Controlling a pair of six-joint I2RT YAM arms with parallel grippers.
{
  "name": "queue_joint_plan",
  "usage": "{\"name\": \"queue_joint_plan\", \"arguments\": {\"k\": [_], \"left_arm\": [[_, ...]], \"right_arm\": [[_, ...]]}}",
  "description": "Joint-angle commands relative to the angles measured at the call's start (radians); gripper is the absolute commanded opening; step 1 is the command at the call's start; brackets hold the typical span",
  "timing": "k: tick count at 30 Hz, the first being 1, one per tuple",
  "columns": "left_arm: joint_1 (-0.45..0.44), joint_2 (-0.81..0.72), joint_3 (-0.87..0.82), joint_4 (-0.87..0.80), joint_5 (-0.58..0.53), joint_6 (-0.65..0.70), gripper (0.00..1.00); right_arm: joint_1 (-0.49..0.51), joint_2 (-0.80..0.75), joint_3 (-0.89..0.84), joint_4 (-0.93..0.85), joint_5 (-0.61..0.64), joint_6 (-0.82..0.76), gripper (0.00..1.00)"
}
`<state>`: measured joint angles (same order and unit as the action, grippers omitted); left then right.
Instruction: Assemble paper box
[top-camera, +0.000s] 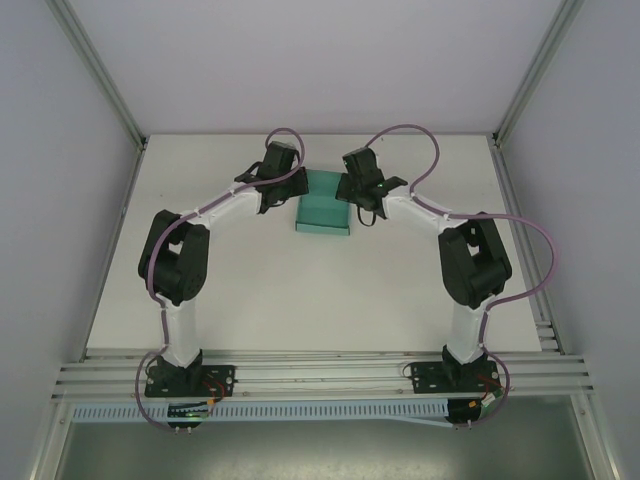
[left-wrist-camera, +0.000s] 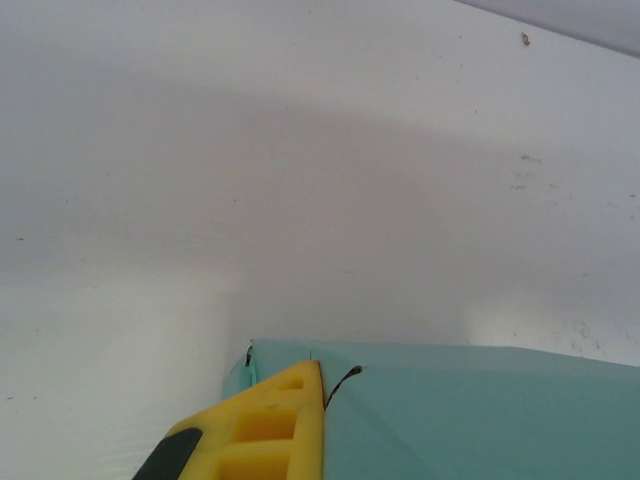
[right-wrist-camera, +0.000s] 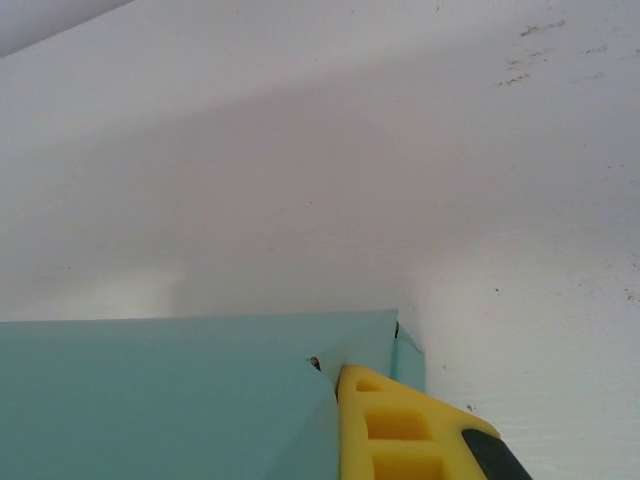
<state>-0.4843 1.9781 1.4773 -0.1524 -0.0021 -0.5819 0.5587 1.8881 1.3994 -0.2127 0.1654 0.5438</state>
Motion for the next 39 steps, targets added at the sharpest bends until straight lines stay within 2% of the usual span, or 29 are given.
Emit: {"name": "queue_joint_plan", "arguments": {"k": [1,10,12,16,18,25,32,34,35,36,39], "left_arm": [[-0.016,-0.009,-0.034,0.010,0.111,-0.080,0.00],[-0.018,-0.043,-0.062,0.021,0.125,-0.088,0.00],[-0.018,-0.074,-0.142,0.079,0.144,-0.084,0.00],[-0.024,-0.151,-0.384,0.359,0.255,-0.061,0.00],[-0.026,-0.187,-0.460,0.434,0.270,-0.043,0.00],[-0.049,-0.245,-0.613,0.515,0.252,0.046,0.04],[-0.053,-0.307,-0.688,0.521,0.275,0.074,0.16],[-0.053,-0.345,-0.699,0.510,0.273,0.076,0.24],[-0.053,-0.368,-0.704,0.498,0.269,0.080,0.32],[-0.053,-0.390,-0.705,0.475,0.259,0.088,0.44],[-0.053,-0.470,-0.701,0.371,0.226,0.099,0.68]], "right_arm": [[0.041,-0.001,-0.015,0.040,-0.024,0.061,0.00],[0.065,0.032,0.051,0.000,-0.004,0.019,0.00],[0.076,0.015,0.002,0.010,0.046,0.004,0.00],[0.109,-0.048,-0.152,0.096,0.135,-0.046,0.00],[0.122,-0.078,-0.209,0.114,0.165,-0.053,0.00],[0.195,-0.129,-0.361,0.234,0.256,-0.097,0.00],[0.226,-0.146,-0.452,0.302,0.318,-0.109,0.00],[0.227,-0.148,-0.477,0.316,0.330,-0.108,0.00],[0.228,-0.151,-0.496,0.335,0.335,-0.113,0.00],[0.230,-0.155,-0.515,0.353,0.339,-0.113,0.00],[0.233,-0.167,-0.578,0.438,0.338,-0.136,0.00]]}}
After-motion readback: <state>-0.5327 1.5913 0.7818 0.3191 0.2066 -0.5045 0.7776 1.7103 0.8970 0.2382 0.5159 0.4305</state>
